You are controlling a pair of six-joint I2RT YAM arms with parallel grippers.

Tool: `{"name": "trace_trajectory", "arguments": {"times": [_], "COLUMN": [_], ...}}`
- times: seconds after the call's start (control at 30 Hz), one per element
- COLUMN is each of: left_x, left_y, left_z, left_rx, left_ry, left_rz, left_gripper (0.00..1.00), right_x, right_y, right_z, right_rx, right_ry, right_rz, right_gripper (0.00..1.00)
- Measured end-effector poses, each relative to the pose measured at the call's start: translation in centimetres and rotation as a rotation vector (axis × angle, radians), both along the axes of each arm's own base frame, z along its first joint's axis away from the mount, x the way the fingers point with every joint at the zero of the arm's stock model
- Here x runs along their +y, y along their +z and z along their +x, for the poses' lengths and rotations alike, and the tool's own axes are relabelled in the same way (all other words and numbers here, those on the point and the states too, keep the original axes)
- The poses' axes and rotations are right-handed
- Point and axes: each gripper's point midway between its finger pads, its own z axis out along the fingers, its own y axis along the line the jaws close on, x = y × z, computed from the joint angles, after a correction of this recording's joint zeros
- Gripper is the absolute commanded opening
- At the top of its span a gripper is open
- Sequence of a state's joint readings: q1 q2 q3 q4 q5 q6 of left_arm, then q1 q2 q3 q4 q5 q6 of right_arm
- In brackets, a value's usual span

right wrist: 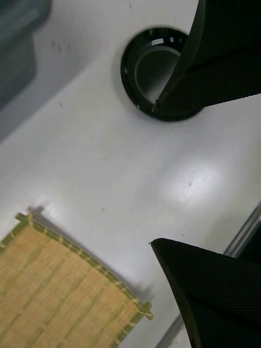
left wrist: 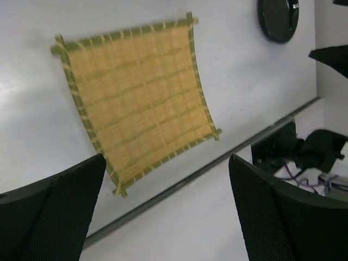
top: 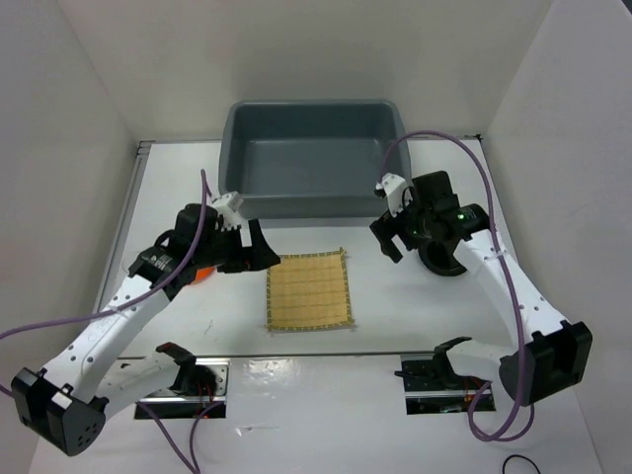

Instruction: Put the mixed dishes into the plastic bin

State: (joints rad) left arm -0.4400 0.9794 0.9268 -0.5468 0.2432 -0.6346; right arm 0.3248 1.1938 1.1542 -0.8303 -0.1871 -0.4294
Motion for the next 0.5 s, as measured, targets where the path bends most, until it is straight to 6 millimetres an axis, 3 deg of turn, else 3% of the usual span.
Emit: {"name": "trace_trajectory", "arguments": {"times": [0.13, 0.3, 0.33, 0.37, 0.43, 0.47, 0.5], "left_x": [-0.3, -0.1, 0.0, 0.1, 0.3, 0.4, 0.6], "left_y": [-3.0, -8.3, -8.8, -9.4, -10.6, -11.4, -12.3], "left_z": [-3.0, -6.0, -6.2, -6.4, -6.5, -6.5, -6.6], "left_rx": [0.101, 0.302, 0.317, 0.338, 0.382, 0.412, 0.441], "left_ry": [-0.023, 0.007, 0.018, 0.035, 0.057, 0.07, 0.084], "left_rz": [-0.065, -0.107, -0.123, -0.144, -0.167, -0.164, -0.152], "left_gripper": [1.0, 1.0, 1.0, 1.0, 1.0, 1.0, 1.0], "right_x": [0.6, 3.0, 3.4, 3.8, 4.5, 5.0, 5.7], "right_y": [-2.8, -2.4, -2.4, -2.5, -3.6, -4.5, -5.6], "right_z": [-1.9, -3.4, -3.5, -3.6, -3.4, -3.4, -3.2], "right_rx": [0.117, 0.173, 0.183, 0.192, 0.236, 0.277, 0.317], "right_ry": [0.002, 0.105, 0.117, 0.126, 0.133, 0.132, 0.136], "right_rz": [0.064, 0.208, 0.225, 0.236, 0.229, 0.219, 0.201], "right_gripper": [0.98, 0.98, 0.93, 0.74, 0.2, 0.0, 0.0]}}
